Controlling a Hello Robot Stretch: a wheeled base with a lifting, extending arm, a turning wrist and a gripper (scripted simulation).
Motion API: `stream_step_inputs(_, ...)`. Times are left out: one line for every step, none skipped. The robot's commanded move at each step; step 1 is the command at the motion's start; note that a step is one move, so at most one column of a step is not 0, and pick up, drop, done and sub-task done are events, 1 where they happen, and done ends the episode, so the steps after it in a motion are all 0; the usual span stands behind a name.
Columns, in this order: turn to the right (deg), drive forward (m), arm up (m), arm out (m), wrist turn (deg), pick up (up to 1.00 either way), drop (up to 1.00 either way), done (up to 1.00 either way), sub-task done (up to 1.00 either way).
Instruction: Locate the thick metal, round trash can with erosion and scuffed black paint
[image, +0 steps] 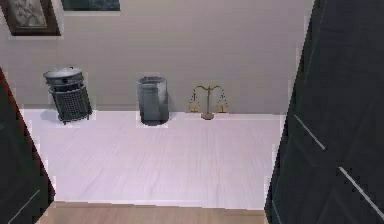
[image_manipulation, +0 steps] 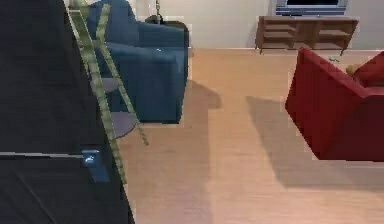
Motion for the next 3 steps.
stream_step_inputs(0.0,1.00,0.00,0.00,0.0,0.00,0.00,0.00,0.00)
stream_step_inputs(6.0,0.00,0.00,0.00,0.0,0.00,0.00,0.00,0.00)
stream_step_inputs(0.0,0.50,0.00,0.00,0.0,0.00,0.00,0.00,0.00)
